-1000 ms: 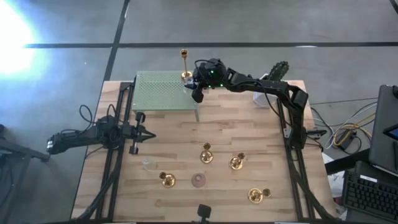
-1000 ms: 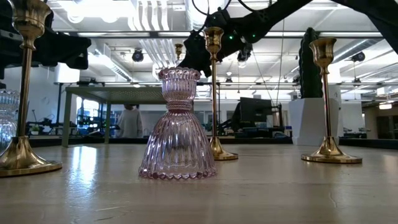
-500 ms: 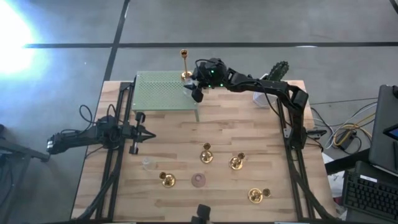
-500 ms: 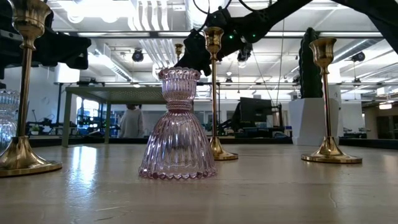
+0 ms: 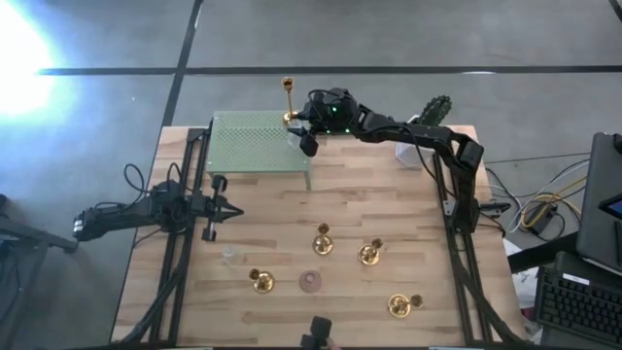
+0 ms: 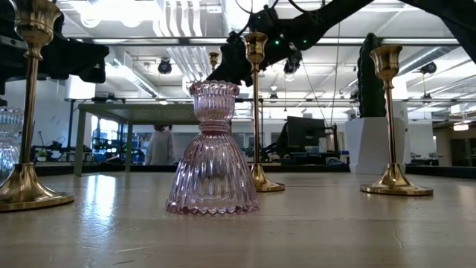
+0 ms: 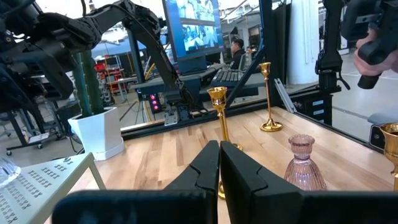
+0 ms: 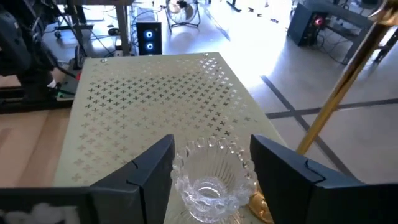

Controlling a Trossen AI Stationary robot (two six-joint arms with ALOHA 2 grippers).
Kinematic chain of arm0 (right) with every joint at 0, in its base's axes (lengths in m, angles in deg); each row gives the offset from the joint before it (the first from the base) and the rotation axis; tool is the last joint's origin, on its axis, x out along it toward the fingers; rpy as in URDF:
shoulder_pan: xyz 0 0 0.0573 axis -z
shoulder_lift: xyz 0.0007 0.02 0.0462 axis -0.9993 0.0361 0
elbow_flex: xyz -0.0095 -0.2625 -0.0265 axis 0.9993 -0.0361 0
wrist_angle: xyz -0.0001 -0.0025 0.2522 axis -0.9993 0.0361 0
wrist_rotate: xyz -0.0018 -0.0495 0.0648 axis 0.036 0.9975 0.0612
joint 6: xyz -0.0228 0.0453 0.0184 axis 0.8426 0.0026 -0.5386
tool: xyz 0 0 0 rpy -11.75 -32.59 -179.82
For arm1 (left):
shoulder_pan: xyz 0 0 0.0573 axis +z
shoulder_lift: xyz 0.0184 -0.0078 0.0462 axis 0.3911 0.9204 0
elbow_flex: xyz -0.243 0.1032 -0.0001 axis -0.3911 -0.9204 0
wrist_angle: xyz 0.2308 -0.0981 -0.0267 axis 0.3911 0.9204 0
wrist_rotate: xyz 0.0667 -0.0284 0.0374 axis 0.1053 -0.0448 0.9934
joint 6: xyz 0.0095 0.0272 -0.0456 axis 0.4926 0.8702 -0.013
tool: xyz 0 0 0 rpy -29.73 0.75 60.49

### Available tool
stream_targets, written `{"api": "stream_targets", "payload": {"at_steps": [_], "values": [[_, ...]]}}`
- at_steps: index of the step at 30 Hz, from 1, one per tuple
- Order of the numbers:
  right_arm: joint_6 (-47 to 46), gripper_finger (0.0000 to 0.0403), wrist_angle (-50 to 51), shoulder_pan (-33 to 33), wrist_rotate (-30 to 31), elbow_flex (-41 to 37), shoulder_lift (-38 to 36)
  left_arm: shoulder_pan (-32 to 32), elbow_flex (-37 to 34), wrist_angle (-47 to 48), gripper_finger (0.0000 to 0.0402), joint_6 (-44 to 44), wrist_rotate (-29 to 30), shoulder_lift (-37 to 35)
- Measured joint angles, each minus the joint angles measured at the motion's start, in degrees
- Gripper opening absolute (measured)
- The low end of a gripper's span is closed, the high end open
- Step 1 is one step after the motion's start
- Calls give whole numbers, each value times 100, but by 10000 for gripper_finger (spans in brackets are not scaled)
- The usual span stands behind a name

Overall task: Pick & Place candle stick holders
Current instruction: Put the right transparent candle holder on the shelf, then put the golden candle holder on the shelf

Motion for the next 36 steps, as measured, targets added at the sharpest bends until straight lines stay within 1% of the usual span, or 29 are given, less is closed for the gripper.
{"api": "stream_targets", "payload": {"at_steps": [8, 11, 13, 15, 21, 25, 28, 32, 36], "values": [[0, 205, -29, -17, -24, 15, -268, 1, -1, 0, 19, 0, -1, 0], [-21, 205, -9, -28, -27, 15, -463, 0, 0, 0, 19, 2, 0, -2], [-14, 205, 222, -37, -30, 15, -673, 2, -1, 0, 19, 0, 0, 0], [7, 205, 707, -57, -33, 22, -941, 1, 0, 0, 19, 1, -1, -1], [-4, 203, 2961, -233, 39, 22, -1938, 0, 0, 0, 19, 2, -2, 0], [-27, 183, 4012, -580, 514, 22, -2472, 2, -1, 0, 19, 2, -1, -1], [-249, 161, 4810, -894, 853, -12, -2745, 0, 0, 0, 19, 0, 0, -2], [-493, 131, 5258, -1262, 1570, -298, -3039, 1, 0, 0, 19, 0, -1, -1], [-1126, 101, 5663, -1486, 1638, -757, -3331, 2, 0, 0, 19, 1, 0, -2]]}}
